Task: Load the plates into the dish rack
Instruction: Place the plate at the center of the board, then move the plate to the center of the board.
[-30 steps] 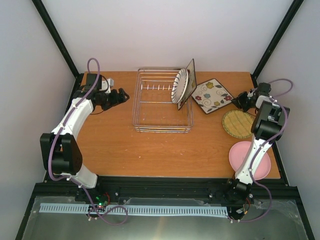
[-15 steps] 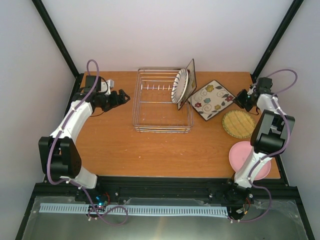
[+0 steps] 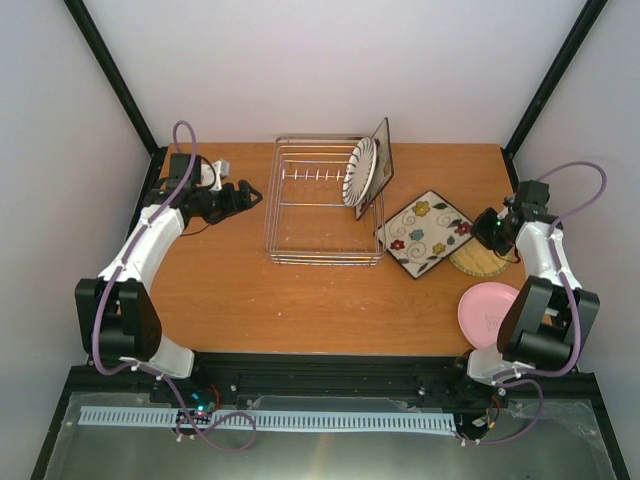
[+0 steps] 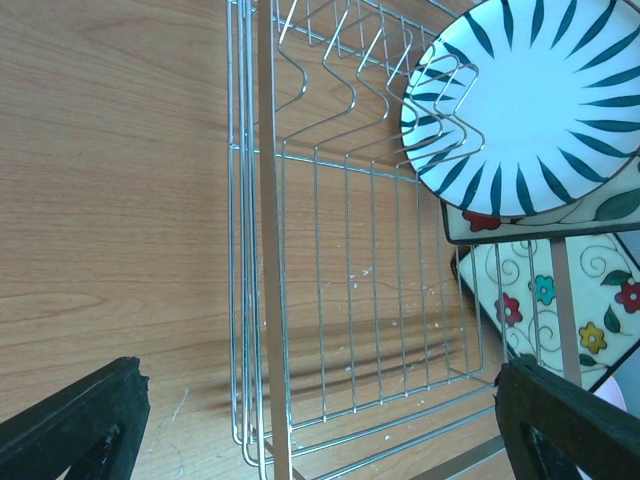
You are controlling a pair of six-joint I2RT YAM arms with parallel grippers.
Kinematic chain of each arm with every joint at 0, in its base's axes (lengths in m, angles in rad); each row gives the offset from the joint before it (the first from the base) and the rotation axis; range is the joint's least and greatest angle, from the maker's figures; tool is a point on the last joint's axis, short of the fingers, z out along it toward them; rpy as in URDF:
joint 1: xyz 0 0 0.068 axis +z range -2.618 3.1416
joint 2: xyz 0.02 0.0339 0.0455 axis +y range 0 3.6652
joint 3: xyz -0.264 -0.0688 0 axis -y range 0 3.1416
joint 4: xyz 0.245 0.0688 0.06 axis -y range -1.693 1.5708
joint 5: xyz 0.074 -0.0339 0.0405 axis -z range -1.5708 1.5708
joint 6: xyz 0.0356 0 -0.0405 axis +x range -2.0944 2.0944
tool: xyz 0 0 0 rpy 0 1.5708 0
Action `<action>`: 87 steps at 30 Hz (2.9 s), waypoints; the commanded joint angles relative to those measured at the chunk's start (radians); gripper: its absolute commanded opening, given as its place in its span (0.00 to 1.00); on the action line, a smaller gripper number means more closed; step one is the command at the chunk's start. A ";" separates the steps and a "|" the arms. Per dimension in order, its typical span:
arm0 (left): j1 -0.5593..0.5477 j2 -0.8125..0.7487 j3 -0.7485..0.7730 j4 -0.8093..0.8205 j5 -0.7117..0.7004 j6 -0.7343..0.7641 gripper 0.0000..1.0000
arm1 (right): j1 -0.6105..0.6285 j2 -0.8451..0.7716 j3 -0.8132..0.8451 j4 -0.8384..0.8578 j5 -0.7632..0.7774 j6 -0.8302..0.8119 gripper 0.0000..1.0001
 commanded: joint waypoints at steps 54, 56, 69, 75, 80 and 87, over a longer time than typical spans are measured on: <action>-0.063 0.005 -0.017 0.056 0.002 0.019 0.93 | 0.011 -0.067 -0.179 -0.238 0.194 -0.076 0.05; -0.063 0.005 -0.017 0.052 0.003 0.021 0.93 | 0.011 -0.100 -0.152 -0.239 0.151 -0.101 0.15; -0.063 -0.158 -0.174 0.062 0.009 0.009 0.98 | 0.236 0.193 0.284 -0.290 0.104 -0.151 0.57; -0.063 -0.185 -0.165 0.044 -0.010 0.004 0.98 | 0.344 0.351 0.440 -0.309 0.237 -0.187 0.60; -0.063 -0.194 -0.167 0.035 -0.019 0.002 0.98 | 0.378 0.432 0.505 -0.310 0.279 -0.205 0.66; -0.063 -0.195 -0.163 0.026 -0.026 0.004 0.98 | 0.398 0.535 0.548 -0.312 0.335 -0.204 0.67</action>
